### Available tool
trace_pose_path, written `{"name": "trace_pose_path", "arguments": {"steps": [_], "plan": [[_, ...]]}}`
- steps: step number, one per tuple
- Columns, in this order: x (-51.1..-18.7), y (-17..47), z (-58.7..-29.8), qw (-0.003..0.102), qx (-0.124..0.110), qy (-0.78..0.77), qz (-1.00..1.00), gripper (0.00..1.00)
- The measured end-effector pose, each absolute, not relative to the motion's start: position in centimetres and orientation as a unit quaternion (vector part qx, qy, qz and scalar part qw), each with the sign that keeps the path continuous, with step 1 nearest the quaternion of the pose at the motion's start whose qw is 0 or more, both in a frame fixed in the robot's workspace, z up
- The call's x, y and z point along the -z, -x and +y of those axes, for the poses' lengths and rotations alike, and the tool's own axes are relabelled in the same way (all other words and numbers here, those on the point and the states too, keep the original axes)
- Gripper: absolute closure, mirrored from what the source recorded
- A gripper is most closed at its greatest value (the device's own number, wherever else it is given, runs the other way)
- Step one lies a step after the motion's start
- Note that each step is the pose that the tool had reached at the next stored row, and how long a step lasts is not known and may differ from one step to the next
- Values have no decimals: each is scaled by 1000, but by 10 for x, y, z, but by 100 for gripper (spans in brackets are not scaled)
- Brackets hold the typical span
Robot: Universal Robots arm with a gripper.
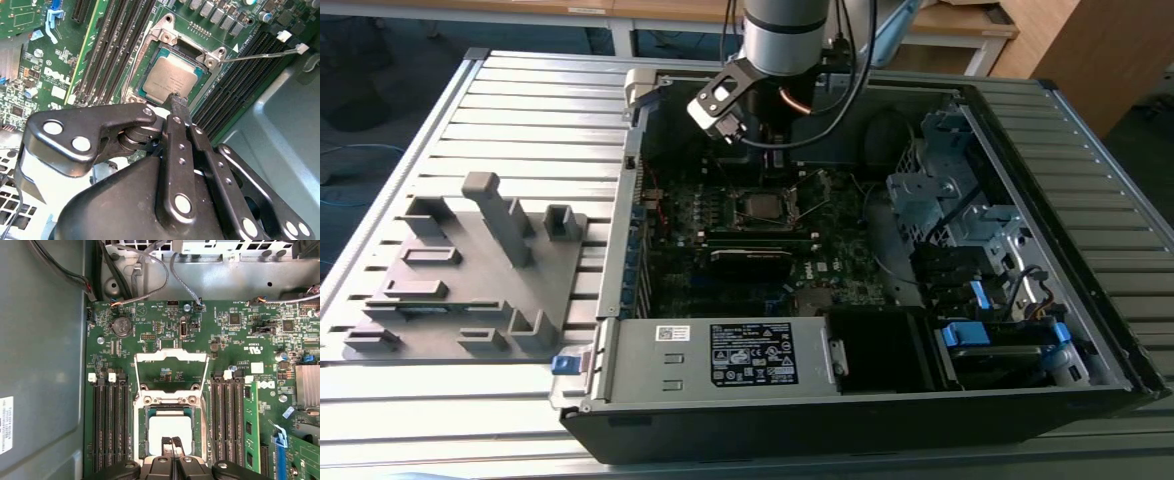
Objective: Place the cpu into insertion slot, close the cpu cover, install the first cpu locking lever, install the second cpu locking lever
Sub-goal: 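Close the cpu cover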
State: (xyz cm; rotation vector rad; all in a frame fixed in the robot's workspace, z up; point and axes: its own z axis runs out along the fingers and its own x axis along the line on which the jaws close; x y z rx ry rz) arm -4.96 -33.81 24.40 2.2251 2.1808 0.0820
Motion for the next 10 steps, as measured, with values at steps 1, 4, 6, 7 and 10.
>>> {"name": "trace_pose_path", "arguments": {"steps": [1, 4, 6, 7, 10], "plan": [[-246, 50, -338, 12, -26, -714, 700, 89], [-250, 50, -338, 12, -26, -714, 700, 89], [-252, 50, -338, 12, -26, -714, 700, 89], [-253, 50, -338, 12, -26, -714, 700, 89], [-254, 50, -338, 12, -26, -714, 700, 89]]}}
